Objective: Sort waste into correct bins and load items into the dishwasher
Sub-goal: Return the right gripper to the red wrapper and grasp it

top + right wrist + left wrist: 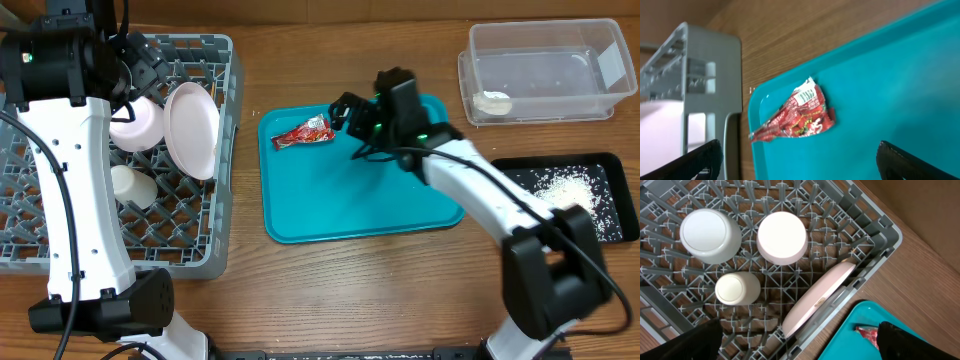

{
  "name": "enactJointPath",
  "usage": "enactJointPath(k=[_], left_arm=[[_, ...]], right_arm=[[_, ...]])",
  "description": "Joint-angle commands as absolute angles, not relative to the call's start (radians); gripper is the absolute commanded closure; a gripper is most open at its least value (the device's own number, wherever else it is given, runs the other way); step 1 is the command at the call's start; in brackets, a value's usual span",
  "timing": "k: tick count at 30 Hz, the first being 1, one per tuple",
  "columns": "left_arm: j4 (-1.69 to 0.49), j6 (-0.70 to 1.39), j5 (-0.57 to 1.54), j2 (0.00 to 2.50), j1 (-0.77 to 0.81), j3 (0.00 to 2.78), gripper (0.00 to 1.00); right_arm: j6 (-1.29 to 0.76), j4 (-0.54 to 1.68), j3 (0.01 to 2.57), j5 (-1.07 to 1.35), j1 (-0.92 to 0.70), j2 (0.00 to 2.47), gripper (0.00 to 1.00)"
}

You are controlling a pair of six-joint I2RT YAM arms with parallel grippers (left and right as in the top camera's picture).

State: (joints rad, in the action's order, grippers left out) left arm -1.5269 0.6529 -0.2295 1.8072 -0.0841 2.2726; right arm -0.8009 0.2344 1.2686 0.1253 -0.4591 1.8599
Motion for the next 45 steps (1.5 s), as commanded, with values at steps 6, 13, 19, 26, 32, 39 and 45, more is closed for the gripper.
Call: enactJointPath(k=[6,13,19,26,32,39,45], left_arm=[[-1.525,0.658,-0.243,1.811,-0.082,2.268,0.00],[-1.525,0.658,-0.243,1.811,-0.082,2.268,0.00],[-1.525,0.658,-0.244,1.811,-0.082,2.268,0.00],[-1.525,0.658,-0.243,1.811,-0.082,2.268,0.00],[-1.525,0.658,-0.243,1.811,-0.082,2.268,0.00],[-1.525,0.658,-0.243,1.811,-0.082,2.268,0.00],[-1.525,0.658,-0.243,1.811,-0.082,2.268,0.00]], right_arm=[[-1.157,0.070,1.271,0.151,-0.541,1.971,0.00],[-1.355,0.086,1.271,0.140,-0.596,1.983,0.00],[-1.485,0.091,1.271,0.062,-0.621,2.023,0.00],[-1.523,0.007,1.271,0.059,-0.612,2.094,0.00],[-1.523,-0.027,1.271,0.026,-0.606,2.116,0.04],[-1.524,-0.054,1.271,-0.002,-0.604,2.159,0.08],[-1.523,-0.118,1.271,-0.001,-0.598,2.219,0.16]])
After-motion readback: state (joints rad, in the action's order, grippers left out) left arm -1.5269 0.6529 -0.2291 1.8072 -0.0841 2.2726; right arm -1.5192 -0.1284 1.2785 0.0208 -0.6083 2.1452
